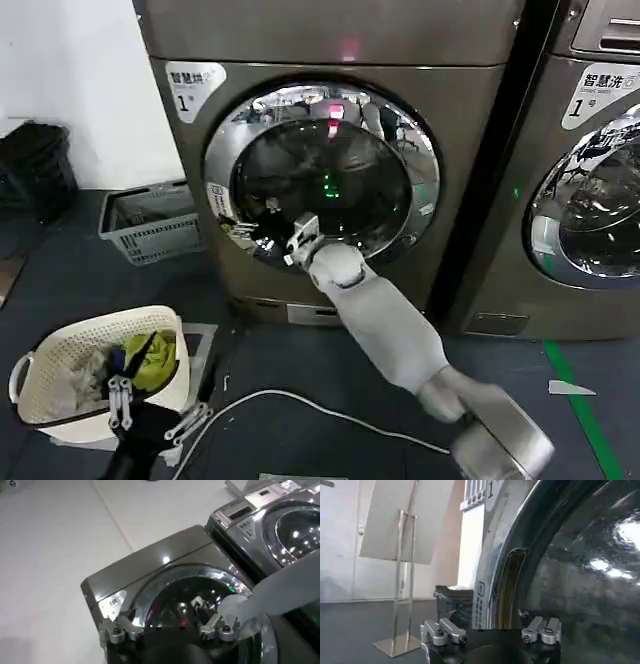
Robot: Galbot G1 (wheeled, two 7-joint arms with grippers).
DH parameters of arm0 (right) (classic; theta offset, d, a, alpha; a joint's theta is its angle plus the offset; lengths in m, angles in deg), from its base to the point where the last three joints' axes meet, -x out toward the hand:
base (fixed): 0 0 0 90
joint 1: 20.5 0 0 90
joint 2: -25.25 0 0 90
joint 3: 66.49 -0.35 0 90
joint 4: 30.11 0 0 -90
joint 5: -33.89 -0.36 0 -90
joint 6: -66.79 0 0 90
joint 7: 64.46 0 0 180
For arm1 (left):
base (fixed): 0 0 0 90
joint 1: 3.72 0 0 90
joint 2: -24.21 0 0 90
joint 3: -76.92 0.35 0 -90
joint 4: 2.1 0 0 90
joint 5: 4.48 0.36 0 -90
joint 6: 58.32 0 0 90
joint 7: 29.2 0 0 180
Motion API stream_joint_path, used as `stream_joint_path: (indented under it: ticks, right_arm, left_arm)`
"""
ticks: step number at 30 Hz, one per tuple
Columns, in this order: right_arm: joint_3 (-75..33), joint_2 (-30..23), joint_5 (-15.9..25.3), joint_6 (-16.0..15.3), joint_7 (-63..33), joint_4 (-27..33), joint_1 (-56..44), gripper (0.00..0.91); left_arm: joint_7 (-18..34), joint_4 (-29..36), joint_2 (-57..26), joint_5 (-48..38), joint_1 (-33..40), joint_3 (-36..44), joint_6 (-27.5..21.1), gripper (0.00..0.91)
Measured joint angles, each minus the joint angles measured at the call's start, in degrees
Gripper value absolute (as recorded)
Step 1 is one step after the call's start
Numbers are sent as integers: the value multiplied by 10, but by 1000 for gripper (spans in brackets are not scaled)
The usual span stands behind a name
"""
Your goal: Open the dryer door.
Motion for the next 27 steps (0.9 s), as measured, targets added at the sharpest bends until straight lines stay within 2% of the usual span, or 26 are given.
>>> stream_joint_path:
  ticks: [11,16,20,27]
  right_arm:
    - [-3,-5,-4,22,62,43,18,907]
    - [-2,-5,-20,29,112,41,21,907]
    - [5,-5,-35,49,158,40,23,907]
    - [9,-5,-56,50,173,31,18,907]
  left_arm:
    - [4,6,8,12,-12,-2,4,907]
    - [4,6,10,14,-11,-3,4,907]
    - [4,6,10,14,-9,-4,1,907]
    - [3,5,9,12,-8,-6,0,907]
